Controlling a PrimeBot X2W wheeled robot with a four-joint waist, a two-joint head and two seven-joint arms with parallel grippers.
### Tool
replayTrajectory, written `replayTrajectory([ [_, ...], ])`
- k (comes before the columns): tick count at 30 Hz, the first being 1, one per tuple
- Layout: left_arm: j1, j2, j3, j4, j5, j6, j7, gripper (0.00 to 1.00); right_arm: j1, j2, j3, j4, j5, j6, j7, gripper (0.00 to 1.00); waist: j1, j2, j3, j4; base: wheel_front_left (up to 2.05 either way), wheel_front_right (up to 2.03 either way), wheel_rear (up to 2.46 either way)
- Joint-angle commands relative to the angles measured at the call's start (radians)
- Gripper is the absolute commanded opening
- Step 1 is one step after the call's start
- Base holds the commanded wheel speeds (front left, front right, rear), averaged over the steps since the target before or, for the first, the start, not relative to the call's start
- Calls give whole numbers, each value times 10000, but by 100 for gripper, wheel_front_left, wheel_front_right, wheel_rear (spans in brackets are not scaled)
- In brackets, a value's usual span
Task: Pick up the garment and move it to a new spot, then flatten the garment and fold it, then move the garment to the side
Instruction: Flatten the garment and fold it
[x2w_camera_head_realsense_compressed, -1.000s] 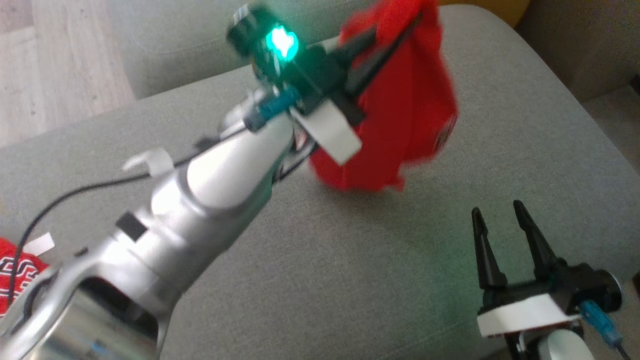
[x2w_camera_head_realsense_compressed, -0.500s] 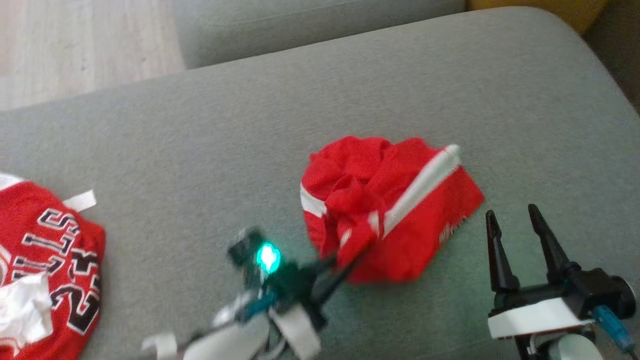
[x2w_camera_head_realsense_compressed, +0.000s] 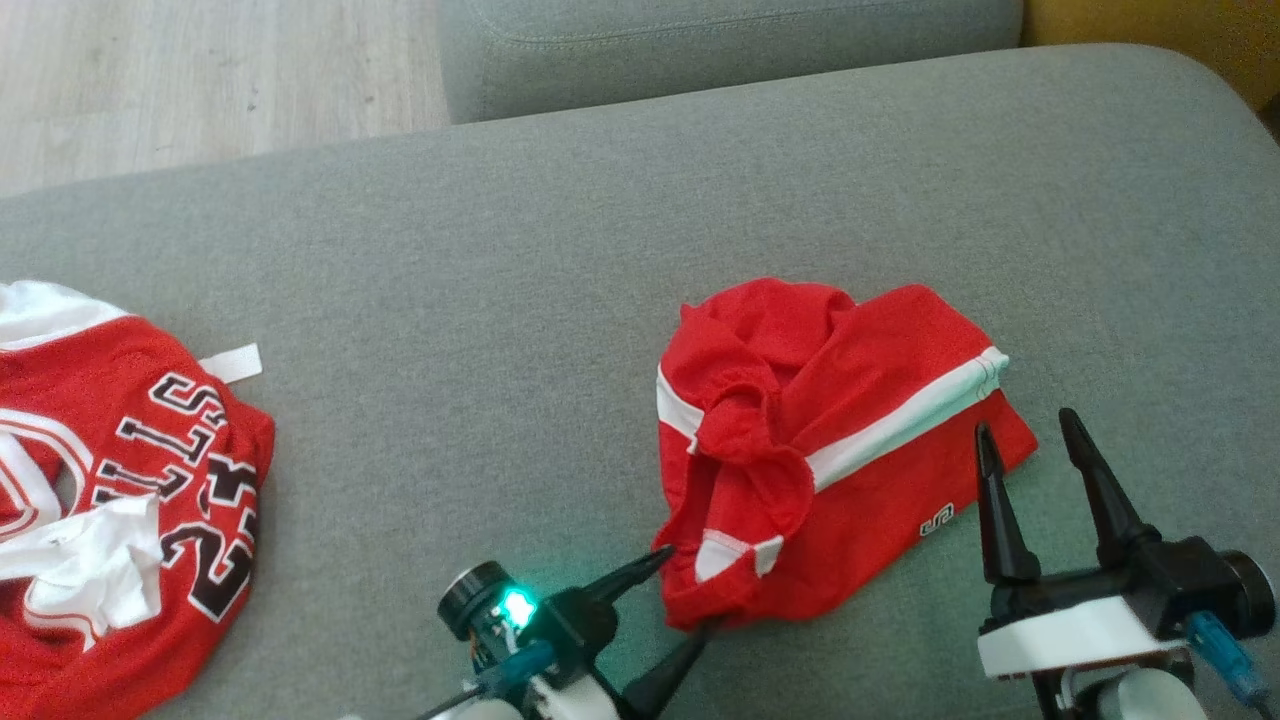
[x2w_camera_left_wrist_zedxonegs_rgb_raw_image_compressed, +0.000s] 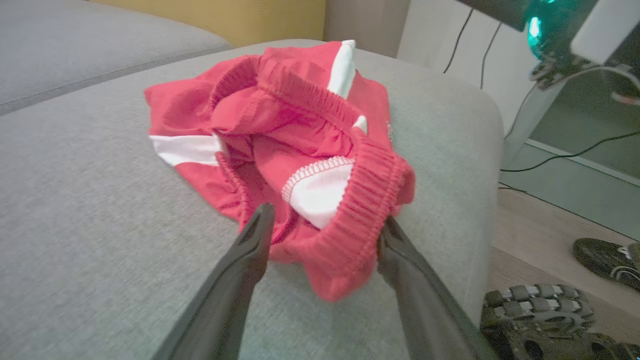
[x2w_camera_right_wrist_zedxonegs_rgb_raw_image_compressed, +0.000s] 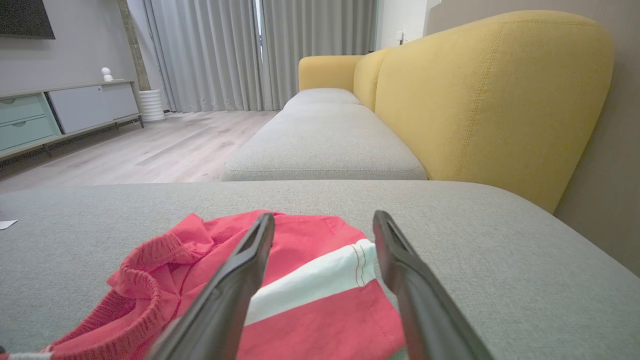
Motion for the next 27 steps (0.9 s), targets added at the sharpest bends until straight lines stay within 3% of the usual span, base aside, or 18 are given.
replayTrajectory([
  [1, -425, 208, 149, -632, -148, 19, 439, 100, -272, -54, 240, -311, -55, 65, -38, 100, 0, 0, -46, 13, 0, 0, 0],
  [11, -792, 1225, -409, -4374, -711, 159, 4864, 100, -191, -54, 294, -305, -55, 65, -38, 100, 0, 0, -33, -90, 0, 0, 0],
  [12, -792, 1225, -409, -4374, -711, 159, 4864, 100, -191, -54, 294, -305, -55, 65, -38, 100, 0, 0, -33, -90, 0, 0, 0],
  [17, -1108, 1485, -528, -5902, -396, 673, 6433, 100, -239, -54, 273, -310, -67, 65, -38, 100, 0, 0, 45, -177, 0, 0, 0],
  [21, -1536, 1316, -445, -6065, 173, 1186, 6821, 100, -240, -54, 303, -305, -37, 65, -38, 100, 0, 0, 102, -213, 0, 0, 0],
  [27, -2024, 509, -655, -4907, 417, 1355, 7081, 100, -348, -54, 452, -262, 22, 65, -38, 100, 0, 0, 234, -309, 0, 0, 0],
])
